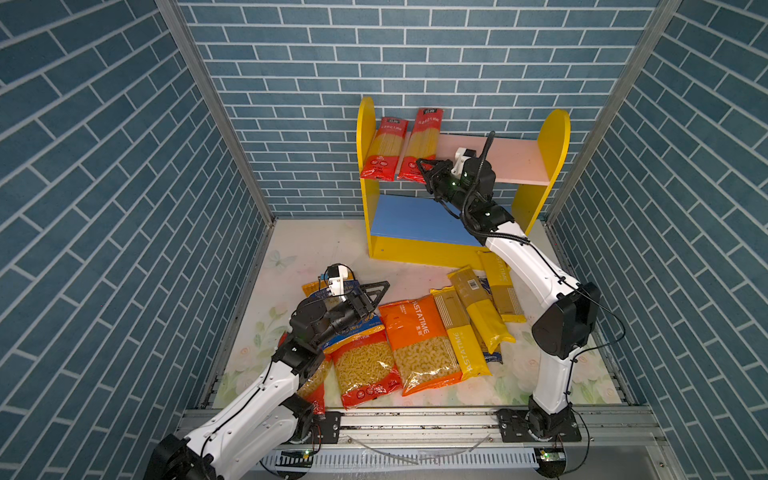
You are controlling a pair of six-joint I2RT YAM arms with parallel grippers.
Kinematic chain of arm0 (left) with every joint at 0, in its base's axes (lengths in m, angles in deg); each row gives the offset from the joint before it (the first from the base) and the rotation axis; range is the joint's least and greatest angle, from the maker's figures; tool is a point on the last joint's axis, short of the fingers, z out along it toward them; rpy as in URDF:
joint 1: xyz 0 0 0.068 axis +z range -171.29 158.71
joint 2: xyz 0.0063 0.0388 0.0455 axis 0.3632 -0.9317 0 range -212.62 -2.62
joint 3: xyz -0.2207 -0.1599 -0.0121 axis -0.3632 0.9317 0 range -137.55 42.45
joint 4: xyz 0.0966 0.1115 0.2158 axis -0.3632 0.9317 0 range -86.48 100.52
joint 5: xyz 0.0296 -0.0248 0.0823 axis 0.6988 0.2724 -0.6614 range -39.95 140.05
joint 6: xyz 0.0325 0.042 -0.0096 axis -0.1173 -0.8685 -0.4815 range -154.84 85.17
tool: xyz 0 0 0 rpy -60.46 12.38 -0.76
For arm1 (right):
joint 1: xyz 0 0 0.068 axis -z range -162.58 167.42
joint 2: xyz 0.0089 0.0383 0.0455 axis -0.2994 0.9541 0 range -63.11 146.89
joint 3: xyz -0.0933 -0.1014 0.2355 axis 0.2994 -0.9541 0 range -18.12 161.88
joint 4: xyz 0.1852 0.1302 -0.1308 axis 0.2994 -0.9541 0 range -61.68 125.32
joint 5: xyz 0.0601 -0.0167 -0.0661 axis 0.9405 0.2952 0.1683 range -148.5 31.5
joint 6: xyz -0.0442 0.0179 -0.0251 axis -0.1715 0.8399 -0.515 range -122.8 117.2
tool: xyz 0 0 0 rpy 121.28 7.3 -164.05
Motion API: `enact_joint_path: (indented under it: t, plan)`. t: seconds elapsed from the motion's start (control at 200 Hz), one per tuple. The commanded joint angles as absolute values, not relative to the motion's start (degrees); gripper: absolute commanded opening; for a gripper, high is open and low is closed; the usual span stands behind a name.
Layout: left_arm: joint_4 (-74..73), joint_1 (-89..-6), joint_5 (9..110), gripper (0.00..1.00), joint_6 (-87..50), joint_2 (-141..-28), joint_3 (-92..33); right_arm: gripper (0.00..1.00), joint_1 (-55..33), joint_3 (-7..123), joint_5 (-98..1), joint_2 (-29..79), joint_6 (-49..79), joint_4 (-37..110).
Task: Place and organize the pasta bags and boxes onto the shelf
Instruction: 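Push the red pack against the first pack with the right gripper, then open the right gripper and lower both grippers toward the pasta pile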
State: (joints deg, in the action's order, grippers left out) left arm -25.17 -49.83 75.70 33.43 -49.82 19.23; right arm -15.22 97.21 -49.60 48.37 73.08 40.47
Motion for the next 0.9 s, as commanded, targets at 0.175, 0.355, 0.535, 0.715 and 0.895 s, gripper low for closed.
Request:
enact_joint_path:
  t: [0.175, 0.355, 0.535, 0.715, 0.895]
  plan:
    - [-24.28, -50.26, 75.19, 0.81, 31.65, -49.8, 18.9, 0.18, -15.96, 104.56, -48.42, 51.23, 76.19, 47.25]
    - [-25.71, -50.3, 75.48, 0.81, 31.68, -51.54, 18.96, 0.48, -16.46, 103.17, -47.75, 47.95, 73.39, 43.5]
    - [-27.48, -50.4, 75.92, 0.81, 31.87, -53.41, 18.77, 0.49, -16.5, 101.24, -46.69, 45.87, 73.14, 40.91]
    - [-27.22, -50.65, 75.81, 0.81, 31.79, -53.28, 18.64, 0.45, -15.26, 101.97, -44.31, 47.1, 74.37, 38.6]
    - [-22.72, -50.83, 74.88, 0.81, 29.7, -50.55, 18.81, 0.65, -15.01, 96.18, -42.06, 42.28, 70.53, 38.58]
